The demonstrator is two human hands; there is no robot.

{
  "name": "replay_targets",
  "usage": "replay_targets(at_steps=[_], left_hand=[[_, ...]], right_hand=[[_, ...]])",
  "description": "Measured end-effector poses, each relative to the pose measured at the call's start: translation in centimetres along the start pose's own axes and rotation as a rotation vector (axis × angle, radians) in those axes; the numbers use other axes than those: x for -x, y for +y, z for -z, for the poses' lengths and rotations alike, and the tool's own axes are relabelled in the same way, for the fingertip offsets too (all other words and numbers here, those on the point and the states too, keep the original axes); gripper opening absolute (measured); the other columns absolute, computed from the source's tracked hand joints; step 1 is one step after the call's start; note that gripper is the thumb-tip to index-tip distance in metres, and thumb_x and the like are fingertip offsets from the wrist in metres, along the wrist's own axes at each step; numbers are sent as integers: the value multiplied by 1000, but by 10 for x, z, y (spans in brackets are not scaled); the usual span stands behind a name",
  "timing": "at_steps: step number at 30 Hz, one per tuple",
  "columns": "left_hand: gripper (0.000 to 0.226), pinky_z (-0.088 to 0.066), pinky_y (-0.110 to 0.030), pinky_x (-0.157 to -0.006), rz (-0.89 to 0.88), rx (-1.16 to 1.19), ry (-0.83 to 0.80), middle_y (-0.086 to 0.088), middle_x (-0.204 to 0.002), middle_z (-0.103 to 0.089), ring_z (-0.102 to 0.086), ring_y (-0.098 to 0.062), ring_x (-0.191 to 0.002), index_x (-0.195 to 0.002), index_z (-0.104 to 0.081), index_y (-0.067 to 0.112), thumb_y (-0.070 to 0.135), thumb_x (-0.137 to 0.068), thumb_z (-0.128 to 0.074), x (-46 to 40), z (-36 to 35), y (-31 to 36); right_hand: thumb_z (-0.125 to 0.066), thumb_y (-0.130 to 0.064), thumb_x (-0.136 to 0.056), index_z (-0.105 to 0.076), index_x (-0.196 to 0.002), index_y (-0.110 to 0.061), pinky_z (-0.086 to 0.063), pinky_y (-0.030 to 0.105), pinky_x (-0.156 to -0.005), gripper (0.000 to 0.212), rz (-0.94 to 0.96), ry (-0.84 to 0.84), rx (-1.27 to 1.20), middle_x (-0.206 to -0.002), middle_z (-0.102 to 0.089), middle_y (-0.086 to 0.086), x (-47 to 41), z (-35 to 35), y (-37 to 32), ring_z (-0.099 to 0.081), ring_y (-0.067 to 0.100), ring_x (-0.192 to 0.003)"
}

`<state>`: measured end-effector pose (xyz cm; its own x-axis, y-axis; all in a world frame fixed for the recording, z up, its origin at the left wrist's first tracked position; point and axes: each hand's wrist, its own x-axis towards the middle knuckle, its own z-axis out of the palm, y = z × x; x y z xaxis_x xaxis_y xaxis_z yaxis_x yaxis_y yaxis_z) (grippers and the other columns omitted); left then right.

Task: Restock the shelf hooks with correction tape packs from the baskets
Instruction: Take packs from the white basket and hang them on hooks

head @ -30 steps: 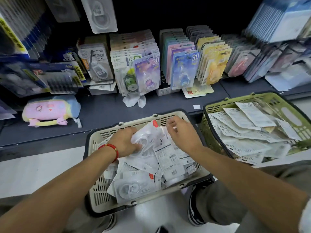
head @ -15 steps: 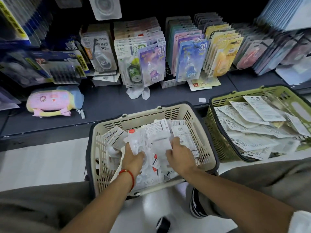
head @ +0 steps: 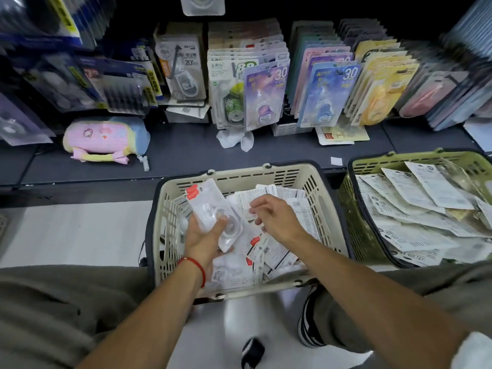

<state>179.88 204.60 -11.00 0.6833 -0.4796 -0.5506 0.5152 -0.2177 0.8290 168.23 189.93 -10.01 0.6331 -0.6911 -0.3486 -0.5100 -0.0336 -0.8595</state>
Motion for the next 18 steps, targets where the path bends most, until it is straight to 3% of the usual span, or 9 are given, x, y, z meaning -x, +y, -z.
replay_targets(at_steps=[2, 4, 6, 8, 10, 14, 18], left_hand=[[48, -66, -50, -72, -40, -60, 83, 0, -118, -75, -74, -26, -104, -131, -60, 33, 25, -89, -84, -6, 13, 7], [48, -64, -46, -71, -52, -85, 130, -2, -118, -75, -73, -30, -106, -129, -61, 32, 26, -88, -85, -10, 26, 10], [45, -64, -46, -68, -57, -60, 129, -2, -116, -76, -75, -30, -104, -125, -64, 35, 22, -88, -85, -11, 36, 10], [44, -65, -47, -66, -68, -35, 126, 0, -115, -76, -76, -27, -100, -120, -65, 41, 18, -88, -84, -10, 44, 9], [47, -65, -50, -66, -61, -29, 144, -1, -117, -75, -75, -28, -100, -125, -64, 39, 18, -88, -84, -10, 52, 8], [46, -61, -67, -79, 6, 17, 174, -6, -122, -72, -72, -35, -107, -129, -63, 33, 17, -90, -82, -13, 66, 6], [45, -65, -52, -68, 2, 37, 151, -5, -118, -75, -74, -33, -102, -126, -66, 38, 19, -89, -82, -15, 66, 5]], right_hand=[[-59, -25, -106, -66, -128, -13, -57, 34, -90, 26, 21, -7, 384, -128, -72, 8, -9, 0, 12, -69, 20, -108], [-62, -43, -102, -51, -148, -15, -49, 43, -109, 54, 13, -188, 705, -145, -59, 10, -8, -12, 27, -58, 28, -131], [-66, -50, -97, -29, -160, -13, -41, 48, -112, 82, 74, -338, 943, -156, -43, 12, -1, -33, 40, -43, 31, -143], [-70, -43, -95, -18, -162, -7, -43, 46, -109, 92, 164, -361, 1045, -157, -36, 15, 3, -50, 51, -37, 32, -143], [-68, -35, -93, -23, -160, -7, -46, 45, -102, 85, 176, -319, 1042, -153, -41, 15, 3, -50, 53, -39, 32, -139], [-55, -26, -97, -52, -141, -13, -54, 46, -91, 45, 158, -196, 925, -124, -66, 10, 2, -26, 44, -58, 30, -118], [-56, -19, -105, -67, -131, -12, -58, 43, -90, 29, 147, -142, 730, -113, -74, 11, 1, -4, 36, -68, 30, -105]])
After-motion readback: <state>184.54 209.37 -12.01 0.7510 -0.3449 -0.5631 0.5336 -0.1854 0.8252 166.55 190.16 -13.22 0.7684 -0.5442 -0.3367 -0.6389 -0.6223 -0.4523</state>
